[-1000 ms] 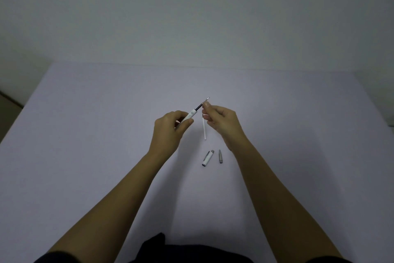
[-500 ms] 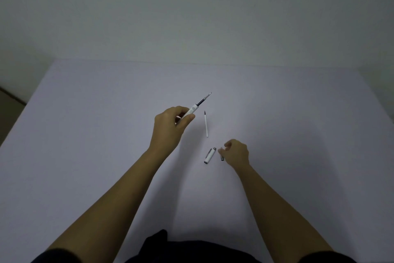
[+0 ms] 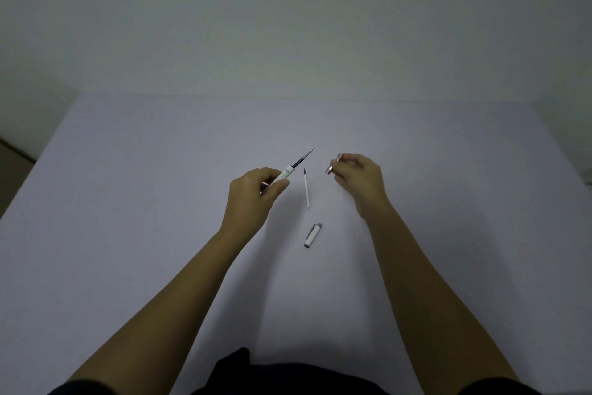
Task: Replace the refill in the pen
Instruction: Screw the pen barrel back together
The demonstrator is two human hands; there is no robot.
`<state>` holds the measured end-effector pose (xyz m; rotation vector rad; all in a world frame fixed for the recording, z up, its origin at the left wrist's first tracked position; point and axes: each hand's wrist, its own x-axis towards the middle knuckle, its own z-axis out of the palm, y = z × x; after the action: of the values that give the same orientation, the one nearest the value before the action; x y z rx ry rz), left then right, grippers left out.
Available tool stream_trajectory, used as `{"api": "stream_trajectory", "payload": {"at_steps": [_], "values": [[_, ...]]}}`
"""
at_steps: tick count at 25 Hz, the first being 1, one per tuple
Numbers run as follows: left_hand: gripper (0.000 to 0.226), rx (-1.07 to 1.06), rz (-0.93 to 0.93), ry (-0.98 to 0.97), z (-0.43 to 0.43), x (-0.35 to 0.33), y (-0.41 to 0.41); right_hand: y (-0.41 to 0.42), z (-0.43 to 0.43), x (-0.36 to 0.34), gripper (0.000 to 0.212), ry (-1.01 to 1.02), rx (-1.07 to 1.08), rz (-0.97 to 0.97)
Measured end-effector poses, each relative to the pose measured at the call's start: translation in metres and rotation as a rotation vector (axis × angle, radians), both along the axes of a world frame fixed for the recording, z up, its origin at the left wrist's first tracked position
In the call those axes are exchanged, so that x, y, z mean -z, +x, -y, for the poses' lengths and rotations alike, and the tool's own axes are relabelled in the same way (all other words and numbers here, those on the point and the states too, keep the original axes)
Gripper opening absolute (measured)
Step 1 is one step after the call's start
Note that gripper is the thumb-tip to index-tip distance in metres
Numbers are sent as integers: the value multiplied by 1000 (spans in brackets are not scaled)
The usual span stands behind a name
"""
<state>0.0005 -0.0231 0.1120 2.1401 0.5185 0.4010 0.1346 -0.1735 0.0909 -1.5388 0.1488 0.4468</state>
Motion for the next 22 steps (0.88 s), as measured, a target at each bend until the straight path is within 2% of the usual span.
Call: {"api": "stream_trajectory", "payload": {"at_steps": [3,9,22], "values": [[12,-1,-3,3,2,-1,0,1,-5,-24,10,141,-26,29],[13,14,-4,17,3,0,-1,-5,-13,-36,14,214,-35,33],[14,20,-12,47,2,1,-2,-14,-18,-39,15,172,-78,66]]}}
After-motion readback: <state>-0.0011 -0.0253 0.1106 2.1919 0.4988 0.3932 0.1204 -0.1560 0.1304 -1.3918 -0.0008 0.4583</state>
